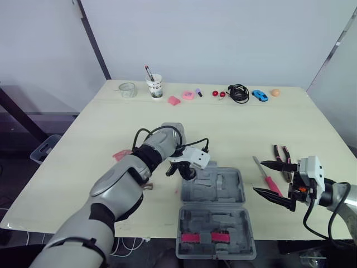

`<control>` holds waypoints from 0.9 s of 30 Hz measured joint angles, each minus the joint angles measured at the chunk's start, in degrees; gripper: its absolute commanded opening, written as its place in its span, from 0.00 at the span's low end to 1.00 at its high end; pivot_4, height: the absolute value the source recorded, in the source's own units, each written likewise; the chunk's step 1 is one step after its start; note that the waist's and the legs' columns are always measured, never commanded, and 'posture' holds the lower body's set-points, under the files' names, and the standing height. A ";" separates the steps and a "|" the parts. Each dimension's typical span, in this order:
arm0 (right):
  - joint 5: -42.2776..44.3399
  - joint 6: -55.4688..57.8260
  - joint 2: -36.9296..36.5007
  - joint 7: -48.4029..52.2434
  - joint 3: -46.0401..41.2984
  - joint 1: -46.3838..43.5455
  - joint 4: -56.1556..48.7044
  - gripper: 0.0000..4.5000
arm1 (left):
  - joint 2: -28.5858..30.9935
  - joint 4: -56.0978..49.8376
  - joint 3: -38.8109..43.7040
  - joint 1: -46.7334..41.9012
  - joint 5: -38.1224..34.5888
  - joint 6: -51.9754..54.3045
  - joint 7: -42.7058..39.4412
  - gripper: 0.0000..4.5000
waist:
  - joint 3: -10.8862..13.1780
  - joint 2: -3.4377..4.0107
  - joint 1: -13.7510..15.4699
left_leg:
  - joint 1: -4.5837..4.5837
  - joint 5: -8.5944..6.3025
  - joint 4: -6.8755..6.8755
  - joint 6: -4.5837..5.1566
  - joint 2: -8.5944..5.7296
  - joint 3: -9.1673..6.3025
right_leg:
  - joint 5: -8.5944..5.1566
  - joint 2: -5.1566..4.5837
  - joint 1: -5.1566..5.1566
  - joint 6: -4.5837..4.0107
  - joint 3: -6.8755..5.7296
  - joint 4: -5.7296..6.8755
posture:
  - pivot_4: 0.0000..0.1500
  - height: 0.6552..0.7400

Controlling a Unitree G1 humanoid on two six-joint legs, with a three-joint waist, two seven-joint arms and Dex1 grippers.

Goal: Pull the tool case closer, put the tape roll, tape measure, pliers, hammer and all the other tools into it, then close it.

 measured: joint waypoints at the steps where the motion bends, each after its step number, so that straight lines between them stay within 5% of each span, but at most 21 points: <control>1: -0.01 -0.03 0.00 0.01 0.00 0.04 0.00 1.00 | -0.20 0.40 0.09 -0.09 0.09 -0.48 0.00 0.01 | 0.00 0.00 0.00 | 0.00 0.00 0.00 0.00 0.00 0.00 | 0.00 0.00 0.00 0.00 0.00 0.00 | 1.00 1.00; 5: -0.01 -0.10 -0.01 0.10 0.00 0.46 0.00 1.00 | -0.80 1.58 0.69 -0.13 0.92 -1.64 0.00 0.01 | 0.00 0.00 0.00 | 0.00 0.00 0.00 0.00 0.00 0.00 | 0.00 0.00 0.00 0.00 0.00 0.00 | 1.00 1.00; 8: -0.03 -0.29 -0.02 0.14 0.00 0.52 0.00 1.00 | -1.05 2.45 1.68 -0.17 1.48 -1.91 0.00 0.25 | 0.00 0.00 -0.01 | 0.00 0.00 0.00 0.00 0.00 -0.01 | 0.00 0.00 0.00 0.00 0.00 0.01 | 1.00 1.00; 11: -0.04 -0.74 -0.01 0.12 0.00 0.68 0.00 1.00 | -1.27 2.77 1.90 -0.46 2.23 -2.48 0.00 0.63 | 0.00 0.00 0.01 | -0.01 0.00 0.00 0.00 0.00 0.00 | 0.00 0.00 0.00 0.00 0.00 0.00 | 1.00 1.00; 15: -0.04 -0.85 -0.02 0.12 0.00 0.98 0.00 1.00 | -1.48 2.72 2.39 -0.51 2.29 -3.02 -0.09 0.98 | 0.00 0.00 0.03 | -0.01 0.00 0.01 0.00 0.00 0.00 | 0.00 0.00 0.00 0.00 0.00 0.00 | 1.00 1.00; 27: -0.05 -0.93 -0.11 0.10 -0.02 1.13 0.00 1.00 | 2.01 -5.24 3.25 -0.66 -1.21 -1.05 -0.27 0.98 | 0.00 0.00 0.00 | -0.02 0.00 0.02 0.00 0.01 -0.03 | 0.00 0.00 0.00 0.00 0.00 0.02 | 1.00 1.00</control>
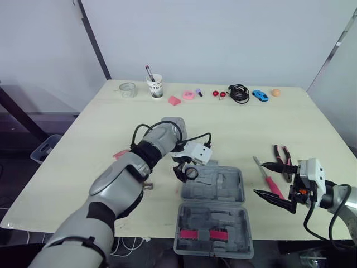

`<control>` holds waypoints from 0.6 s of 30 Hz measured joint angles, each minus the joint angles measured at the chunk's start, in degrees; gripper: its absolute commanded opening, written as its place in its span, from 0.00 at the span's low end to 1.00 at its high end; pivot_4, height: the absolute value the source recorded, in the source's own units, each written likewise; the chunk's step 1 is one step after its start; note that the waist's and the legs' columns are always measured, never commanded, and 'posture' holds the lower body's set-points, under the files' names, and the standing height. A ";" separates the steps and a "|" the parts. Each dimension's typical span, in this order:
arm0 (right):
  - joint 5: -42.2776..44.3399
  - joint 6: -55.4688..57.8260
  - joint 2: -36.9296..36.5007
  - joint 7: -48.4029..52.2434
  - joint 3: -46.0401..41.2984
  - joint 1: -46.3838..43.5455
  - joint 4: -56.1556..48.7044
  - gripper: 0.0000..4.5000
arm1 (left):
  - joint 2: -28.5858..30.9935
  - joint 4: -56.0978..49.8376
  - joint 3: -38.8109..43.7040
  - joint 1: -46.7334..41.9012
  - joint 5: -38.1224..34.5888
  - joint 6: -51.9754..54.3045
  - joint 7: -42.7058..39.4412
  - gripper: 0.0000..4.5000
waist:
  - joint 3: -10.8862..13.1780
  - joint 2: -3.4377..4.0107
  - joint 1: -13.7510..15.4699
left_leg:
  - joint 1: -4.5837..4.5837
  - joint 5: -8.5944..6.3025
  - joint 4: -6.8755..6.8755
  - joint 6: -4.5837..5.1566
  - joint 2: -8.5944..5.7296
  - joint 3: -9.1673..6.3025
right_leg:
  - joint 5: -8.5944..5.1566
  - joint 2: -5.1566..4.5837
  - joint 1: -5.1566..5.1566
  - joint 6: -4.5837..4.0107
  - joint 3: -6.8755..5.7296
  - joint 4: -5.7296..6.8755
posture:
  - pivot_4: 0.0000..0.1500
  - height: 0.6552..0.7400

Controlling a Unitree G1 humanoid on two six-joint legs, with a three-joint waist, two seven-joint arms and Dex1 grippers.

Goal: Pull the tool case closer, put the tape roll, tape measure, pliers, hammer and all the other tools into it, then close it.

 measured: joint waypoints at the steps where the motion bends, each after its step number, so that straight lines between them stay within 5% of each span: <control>1: -0.01 -0.01 0.00 -0.01 0.00 -0.01 0.01 1.00 | 1.20 -2.18 -0.35 0.15 -1.94 0.84 -0.04 0.98 | 0.00 0.00 -0.01 | 0.00 0.00 0.00 0.00 0.00 0.00 | 0.00 0.00 0.00 0.00 0.00 0.00 | 1.00 1.00; 15: -0.83 -0.06 0.68 -1.20 0.05 0.31 -0.08 1.00 | 3.93 -0.89 14.69 11.59 -14.92 -7.37 2.42 0.98 | -0.01 0.04 0.04 | 0.05 0.00 0.04 0.00 0.02 0.04 | 0.00 0.01 0.00 0.00 0.01 0.09 | 1.00 1.00; 18: -1.08 -0.26 1.23 -1.44 0.09 0.28 -0.10 1.00 | 3.53 -0.31 21.23 14.52 -20.93 -6.68 1.17 0.76 | -0.01 0.04 0.00 | 0.04 0.00 0.06 0.00 0.02 0.04 | 0.00 0.01 0.00 0.00 0.01 0.11 | 1.00 1.00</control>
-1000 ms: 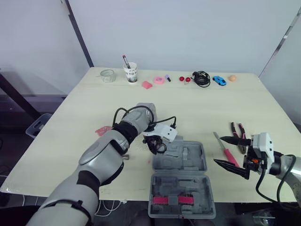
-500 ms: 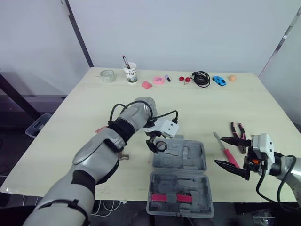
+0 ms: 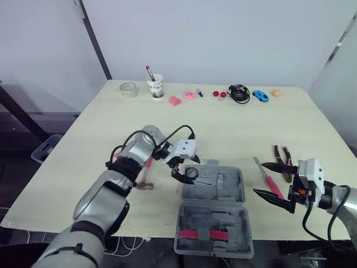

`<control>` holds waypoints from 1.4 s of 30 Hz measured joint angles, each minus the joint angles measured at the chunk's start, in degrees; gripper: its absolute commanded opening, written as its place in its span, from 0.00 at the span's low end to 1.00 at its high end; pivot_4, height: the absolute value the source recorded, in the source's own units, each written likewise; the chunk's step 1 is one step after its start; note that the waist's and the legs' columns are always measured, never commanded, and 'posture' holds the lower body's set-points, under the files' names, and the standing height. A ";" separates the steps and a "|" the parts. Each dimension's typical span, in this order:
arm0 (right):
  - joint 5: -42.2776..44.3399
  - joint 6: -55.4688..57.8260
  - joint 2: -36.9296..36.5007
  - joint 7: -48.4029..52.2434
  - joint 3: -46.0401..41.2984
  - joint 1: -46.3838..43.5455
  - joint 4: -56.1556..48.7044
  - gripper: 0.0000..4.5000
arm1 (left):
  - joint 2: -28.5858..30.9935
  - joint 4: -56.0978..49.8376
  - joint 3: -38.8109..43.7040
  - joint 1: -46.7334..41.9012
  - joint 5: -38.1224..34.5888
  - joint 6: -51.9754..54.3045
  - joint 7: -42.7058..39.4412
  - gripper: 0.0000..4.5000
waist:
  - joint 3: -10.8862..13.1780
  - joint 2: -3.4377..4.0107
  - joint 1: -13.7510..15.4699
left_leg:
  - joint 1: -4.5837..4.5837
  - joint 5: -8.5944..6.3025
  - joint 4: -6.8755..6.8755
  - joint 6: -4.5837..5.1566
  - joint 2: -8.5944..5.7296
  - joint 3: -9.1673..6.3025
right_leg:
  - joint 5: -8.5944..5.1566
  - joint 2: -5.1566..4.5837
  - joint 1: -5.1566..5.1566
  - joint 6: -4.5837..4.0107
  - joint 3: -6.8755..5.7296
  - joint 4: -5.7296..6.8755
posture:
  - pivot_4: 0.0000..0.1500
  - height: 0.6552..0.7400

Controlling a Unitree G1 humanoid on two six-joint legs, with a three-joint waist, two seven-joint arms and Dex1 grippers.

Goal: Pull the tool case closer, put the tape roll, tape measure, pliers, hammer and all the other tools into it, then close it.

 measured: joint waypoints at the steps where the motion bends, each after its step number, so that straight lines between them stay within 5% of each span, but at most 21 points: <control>1: -0.08 -0.03 0.13 -0.10 0.01 0.00 0.00 1.00 | -0.06 0.24 1.16 0.49 -1.26 0.60 -0.24 0.68 | 0.00 0.00 -0.01 | 0.00 0.00 0.00 0.00 0.00 0.00 | 0.00 0.00 0.00 0.00 0.00 0.00 | 1.00 1.00; 3: -0.36 -0.07 0.32 -0.35 0.05 -0.21 0.00 1.00 | -0.47 1.53 4.47 1.67 -4.24 2.51 -0.73 0.46 | 0.00 0.00 0.05 | 0.01 0.00 0.03 0.00 -0.01 -0.01 | 0.00 0.00 0.00 0.00 -0.01 0.07 | 1.00 1.00; 20: -1.12 -1.02 1.44 -1.54 0.25 -0.20 -0.04 1.00 | -3.31 16.98 7.24 -0.36 -2.05 -5.25 0.02 0.46 | 0.00 0.00 0.03 | 0.04 0.00 0.08 0.00 -0.01 -0.01 | 0.00 0.02 0.03 0.00 -0.01 0.13 | 1.00 1.00; 23: -1.28 -1.06 1.50 -2.01 0.25 0.33 -0.07 1.00 | -3.82 18.07 8.60 -1.16 -1.47 -6.14 0.08 0.31 | 0.00 0.00 0.00 | 0.04 0.00 0.07 0.00 -0.01 -0.01 | 0.00 0.02 0.03 0.00 0.00 0.13 | 1.00 1.00; 42: -2.13 -1.95 1.54 -3.24 0.25 0.35 -0.08 1.00 | -6.95 25.89 9.78 -0.44 3.60 -13.88 8.42 0.31 | 0.00 0.00 -0.04 | 0.05 0.00 0.07 0.00 -0.01 -0.01 | 0.00 0.02 0.03 0.00 0.00 0.15 | 1.00 1.00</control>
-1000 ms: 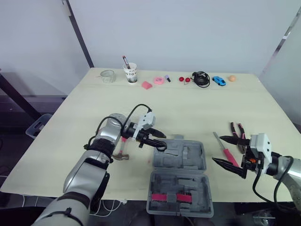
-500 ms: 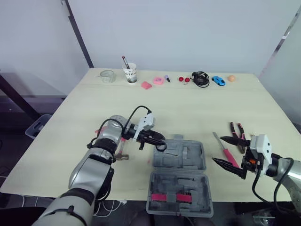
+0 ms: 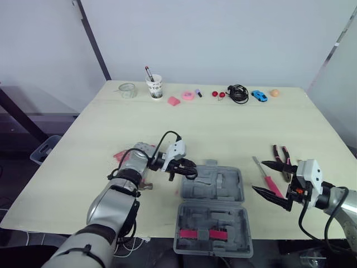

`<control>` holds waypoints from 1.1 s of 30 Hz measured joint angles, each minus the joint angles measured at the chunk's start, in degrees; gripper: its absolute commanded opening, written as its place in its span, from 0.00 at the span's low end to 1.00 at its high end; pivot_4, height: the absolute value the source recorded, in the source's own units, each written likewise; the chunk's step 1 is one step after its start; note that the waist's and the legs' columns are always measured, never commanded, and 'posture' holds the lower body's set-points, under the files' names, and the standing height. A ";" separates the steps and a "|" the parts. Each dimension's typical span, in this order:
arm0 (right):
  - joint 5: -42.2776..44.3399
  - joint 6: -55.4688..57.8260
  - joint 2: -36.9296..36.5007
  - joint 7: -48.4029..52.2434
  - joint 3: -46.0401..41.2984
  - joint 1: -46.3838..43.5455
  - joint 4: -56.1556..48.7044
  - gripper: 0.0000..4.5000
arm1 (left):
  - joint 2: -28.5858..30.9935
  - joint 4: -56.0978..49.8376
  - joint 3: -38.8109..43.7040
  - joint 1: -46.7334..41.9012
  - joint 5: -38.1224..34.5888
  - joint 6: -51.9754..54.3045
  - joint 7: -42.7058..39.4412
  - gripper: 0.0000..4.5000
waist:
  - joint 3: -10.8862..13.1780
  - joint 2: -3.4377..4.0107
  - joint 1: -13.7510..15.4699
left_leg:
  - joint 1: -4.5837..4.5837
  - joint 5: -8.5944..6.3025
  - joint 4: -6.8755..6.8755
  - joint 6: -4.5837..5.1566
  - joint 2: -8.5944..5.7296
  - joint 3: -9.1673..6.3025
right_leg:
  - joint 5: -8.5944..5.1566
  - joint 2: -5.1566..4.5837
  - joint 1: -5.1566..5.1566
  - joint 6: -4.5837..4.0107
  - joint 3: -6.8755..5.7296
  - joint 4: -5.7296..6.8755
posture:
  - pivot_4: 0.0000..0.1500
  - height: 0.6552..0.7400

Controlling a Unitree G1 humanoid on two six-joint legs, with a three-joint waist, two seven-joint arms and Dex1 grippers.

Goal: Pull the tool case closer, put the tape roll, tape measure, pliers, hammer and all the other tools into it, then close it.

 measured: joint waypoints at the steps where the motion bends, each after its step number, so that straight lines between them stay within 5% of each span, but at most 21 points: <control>1: -0.03 -0.10 0.00 -0.06 0.00 0.00 0.00 1.00 | -0.16 0.14 0.01 0.30 0.31 -0.04 0.15 0.31 | 0.00 0.00 -0.01 | 0.00 0.00 0.00 0.00 0.00 0.00 | 0.00 0.00 0.00 0.00 0.00 0.00 | 1.00 1.00; 22: 0.29 -0.18 0.68 0.39 0.22 0.23 -0.09 1.00 | -1.47 1.83 4.04 1.89 1.26 0.19 1.70 0.31 | -0.01 0.01 0.03 | 0.04 0.00 0.00 0.00 0.00 -0.01 | 0.00 0.00 0.02 0.00 -0.01 0.04 | 1.00 1.00; 33: 0.55 -0.59 2.20 -2.58 -2.35 2.25 3.85 1.00 | 8.14 -22.86 15.23 9.67 -12.08 14.11 -1.86 0.31 | 0.00 0.03 -0.65 | 0.08 0.00 -0.01 0.00 0.06 0.02 | -0.01 0.00 0.01 -0.01 0.01 0.11 | 1.00 1.00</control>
